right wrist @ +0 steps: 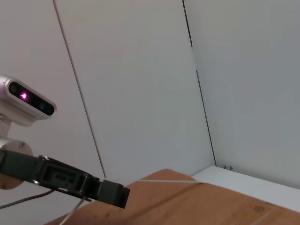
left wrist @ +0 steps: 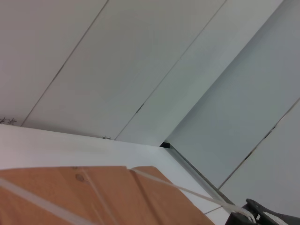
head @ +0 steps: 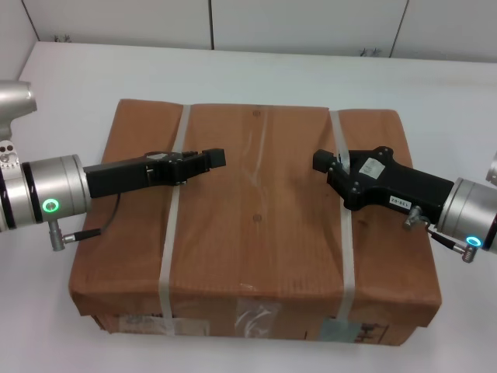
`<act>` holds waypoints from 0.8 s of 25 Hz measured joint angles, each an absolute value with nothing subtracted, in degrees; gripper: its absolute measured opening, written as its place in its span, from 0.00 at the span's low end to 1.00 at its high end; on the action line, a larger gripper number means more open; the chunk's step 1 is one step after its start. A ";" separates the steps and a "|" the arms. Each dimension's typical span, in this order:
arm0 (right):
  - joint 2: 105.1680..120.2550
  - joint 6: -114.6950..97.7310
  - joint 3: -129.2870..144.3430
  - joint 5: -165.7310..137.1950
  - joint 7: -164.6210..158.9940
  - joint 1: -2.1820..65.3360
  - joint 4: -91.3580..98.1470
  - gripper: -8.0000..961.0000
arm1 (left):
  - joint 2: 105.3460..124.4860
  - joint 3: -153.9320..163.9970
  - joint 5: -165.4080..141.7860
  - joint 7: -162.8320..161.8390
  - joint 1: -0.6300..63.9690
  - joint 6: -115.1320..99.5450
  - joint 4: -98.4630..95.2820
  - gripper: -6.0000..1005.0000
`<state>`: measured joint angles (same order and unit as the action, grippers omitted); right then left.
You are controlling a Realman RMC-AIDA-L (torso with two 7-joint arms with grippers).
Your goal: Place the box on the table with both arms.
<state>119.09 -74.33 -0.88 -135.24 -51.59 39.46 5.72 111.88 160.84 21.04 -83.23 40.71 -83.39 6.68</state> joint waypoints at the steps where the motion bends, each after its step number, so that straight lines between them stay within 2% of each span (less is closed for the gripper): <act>1: 119.09 -74.33 -0.88 -135.24 -51.59 39.46 5.72 0.03 | 111.88 160.84 21.04 -83.23 40.69 -83.39 6.68 0.12; 14: 119.10 -73.90 -0.87 -135.28 -51.57 39.57 5.62 0.02 | 112.07 160.93 21.04 -83.22 40.72 -81.68 6.68 0.11; 20: 119.09 -65.60 -0.70 -135.31 -51.52 41.24 3.63 0.02 | 113.46 160.96 20.74 -81.54 40.80 -75.44 6.58 0.11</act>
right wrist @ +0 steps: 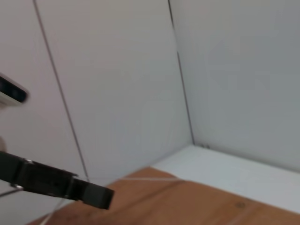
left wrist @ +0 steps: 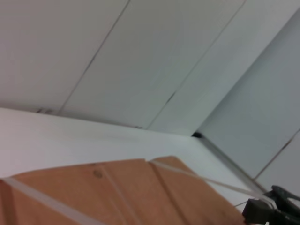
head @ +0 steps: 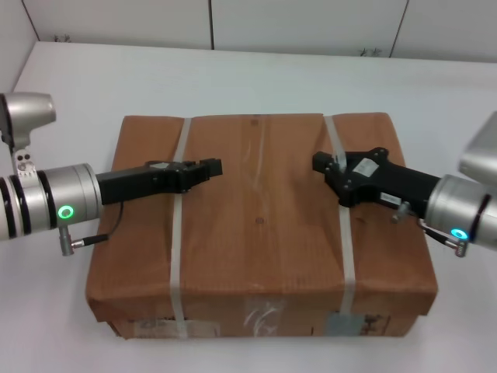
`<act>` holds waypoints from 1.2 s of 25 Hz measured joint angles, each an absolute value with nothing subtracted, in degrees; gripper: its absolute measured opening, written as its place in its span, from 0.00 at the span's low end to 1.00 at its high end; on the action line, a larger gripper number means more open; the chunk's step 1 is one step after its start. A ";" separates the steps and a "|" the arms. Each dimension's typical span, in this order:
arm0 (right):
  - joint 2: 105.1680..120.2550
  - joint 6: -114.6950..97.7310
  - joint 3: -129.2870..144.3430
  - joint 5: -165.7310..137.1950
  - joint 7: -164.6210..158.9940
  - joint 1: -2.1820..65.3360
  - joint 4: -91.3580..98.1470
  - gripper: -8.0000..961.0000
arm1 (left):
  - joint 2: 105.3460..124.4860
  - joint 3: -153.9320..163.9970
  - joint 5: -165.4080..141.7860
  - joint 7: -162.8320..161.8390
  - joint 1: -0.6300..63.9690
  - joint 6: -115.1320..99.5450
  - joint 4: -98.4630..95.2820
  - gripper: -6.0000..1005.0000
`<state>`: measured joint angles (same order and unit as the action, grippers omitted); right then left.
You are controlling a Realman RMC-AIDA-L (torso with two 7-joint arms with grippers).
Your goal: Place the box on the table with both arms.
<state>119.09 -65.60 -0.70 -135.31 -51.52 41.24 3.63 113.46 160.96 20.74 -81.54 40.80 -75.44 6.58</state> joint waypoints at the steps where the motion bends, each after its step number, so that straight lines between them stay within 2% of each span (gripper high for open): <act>1: 119.09 -63.64 -0.58 -135.36 -51.52 41.77 2.91 0.02 | 113.63 160.99 20.67 -81.34 40.84 -74.42 6.52 0.11; 10: 119.08 -51.45 -0.27 -135.94 -51.50 44.92 -1.26 0.02 | 115.73 161.11 19.74 -79.87 42.80 -63.60 6.25 0.11; 30: 119.08 -41.93 -0.54 -135.76 -52.09 45.02 -4.40 0.03 | 116.44 161.23 18.76 -78.27 42.17 -56.93 6.11 0.11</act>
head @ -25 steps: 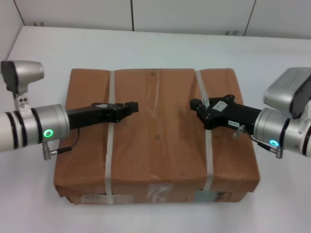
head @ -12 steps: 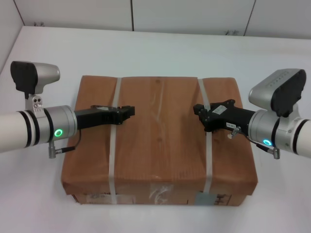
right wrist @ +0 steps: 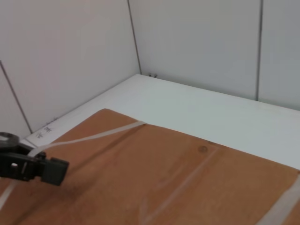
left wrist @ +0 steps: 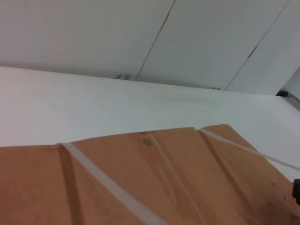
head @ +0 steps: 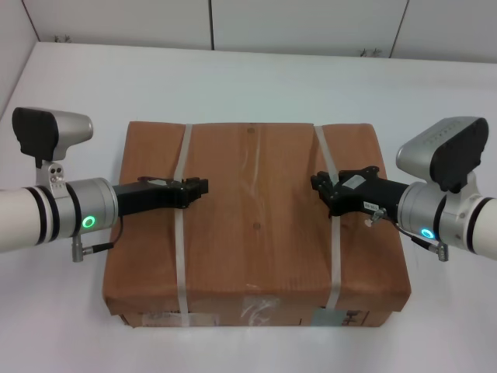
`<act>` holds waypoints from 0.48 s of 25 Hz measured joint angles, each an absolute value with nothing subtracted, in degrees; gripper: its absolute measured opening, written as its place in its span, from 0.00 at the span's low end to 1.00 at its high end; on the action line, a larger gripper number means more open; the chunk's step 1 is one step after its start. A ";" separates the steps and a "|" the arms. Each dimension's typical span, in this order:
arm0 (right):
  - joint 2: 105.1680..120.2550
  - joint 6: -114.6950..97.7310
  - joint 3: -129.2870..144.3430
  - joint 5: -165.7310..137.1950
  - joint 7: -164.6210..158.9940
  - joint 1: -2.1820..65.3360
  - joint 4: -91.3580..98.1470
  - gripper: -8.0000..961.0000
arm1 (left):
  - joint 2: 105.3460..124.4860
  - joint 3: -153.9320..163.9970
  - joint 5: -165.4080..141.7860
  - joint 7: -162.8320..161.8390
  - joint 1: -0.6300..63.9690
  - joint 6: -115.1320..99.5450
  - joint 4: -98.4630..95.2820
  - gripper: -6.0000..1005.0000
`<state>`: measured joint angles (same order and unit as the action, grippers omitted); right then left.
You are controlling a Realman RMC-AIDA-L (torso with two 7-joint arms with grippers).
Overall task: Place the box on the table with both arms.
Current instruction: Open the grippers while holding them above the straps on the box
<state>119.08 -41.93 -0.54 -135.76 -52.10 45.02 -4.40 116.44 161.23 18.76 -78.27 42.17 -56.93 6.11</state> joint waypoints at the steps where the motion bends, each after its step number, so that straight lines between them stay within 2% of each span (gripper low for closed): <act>1: 119.08 -41.72 -0.79 -135.63 -52.10 44.81 -4.40 0.04 | 116.45 161.21 18.86 -78.14 42.07 -56.82 6.06 0.12; 5: 119.08 -39.72 -1.70 -135.38 -52.11 44.34 -4.66 0.11 | 116.61 161.19 18.87 -78.08 41.98 -55.25 5.83 0.14; 12: 119.09 -38.61 -1.79 -135.38 -52.14 43.70 -4.81 0.25 | 116.60 161.43 18.34 -78.24 42.01 -51.36 4.48 0.31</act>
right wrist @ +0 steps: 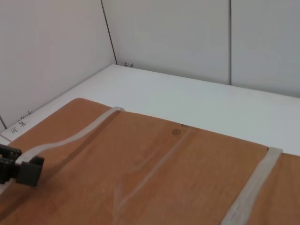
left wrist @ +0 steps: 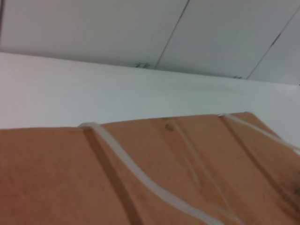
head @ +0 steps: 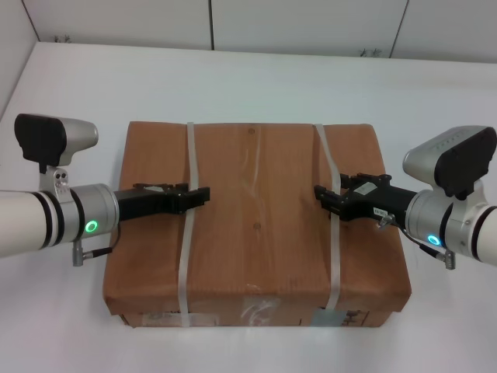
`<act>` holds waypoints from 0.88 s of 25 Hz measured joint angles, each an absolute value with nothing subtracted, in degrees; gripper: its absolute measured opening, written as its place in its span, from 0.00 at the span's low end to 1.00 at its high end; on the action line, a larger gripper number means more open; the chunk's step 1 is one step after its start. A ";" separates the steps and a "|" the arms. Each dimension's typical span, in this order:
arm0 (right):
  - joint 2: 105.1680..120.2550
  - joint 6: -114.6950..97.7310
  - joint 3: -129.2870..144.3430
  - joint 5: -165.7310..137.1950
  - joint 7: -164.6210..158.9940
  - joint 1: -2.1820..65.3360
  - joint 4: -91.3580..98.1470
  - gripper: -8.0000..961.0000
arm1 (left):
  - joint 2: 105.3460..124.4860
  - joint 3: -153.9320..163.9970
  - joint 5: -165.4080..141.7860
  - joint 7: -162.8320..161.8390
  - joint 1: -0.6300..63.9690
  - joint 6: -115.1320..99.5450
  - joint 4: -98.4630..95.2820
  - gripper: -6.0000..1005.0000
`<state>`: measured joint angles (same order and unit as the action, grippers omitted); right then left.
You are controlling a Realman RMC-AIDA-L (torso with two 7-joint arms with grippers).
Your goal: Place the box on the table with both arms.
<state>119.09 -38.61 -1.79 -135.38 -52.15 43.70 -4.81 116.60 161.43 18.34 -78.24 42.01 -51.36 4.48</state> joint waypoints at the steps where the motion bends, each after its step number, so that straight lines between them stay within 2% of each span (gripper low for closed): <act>1: 119.09 -38.60 -1.93 -135.36 -52.15 43.60 -4.82 0.34 | 116.60 161.59 18.30 -78.39 42.01 -51.00 4.48 0.35; 3: 119.09 -38.65 -2.37 -135.32 -52.16 43.26 -4.80 0.51 | 116.60 161.90 18.27 -78.62 41.96 -50.41 4.48 0.43; 12: 119.04 -44.86 -8.74 -135.32 -51.83 39.01 -1.43 0.54 | 116.23 161.91 18.44 -78.60 41.80 -50.64 4.90 0.70; 17: 118.84 -50.34 -12.21 -135.33 -52.03 36.78 1.54 0.55 | 115.49 161.25 19.48 -77.66 41.05 -56.06 5.49 0.82; 22: 118.80 -61.00 -12.35 -135.33 -51.20 35.29 5.83 0.55 | 113.88 161.06 22.46 -73.68 39.54 -64.63 6.07 0.82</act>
<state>118.80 -61.00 -12.35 -135.33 -51.21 35.29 5.83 113.88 161.06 22.46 -73.68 39.54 -64.63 6.07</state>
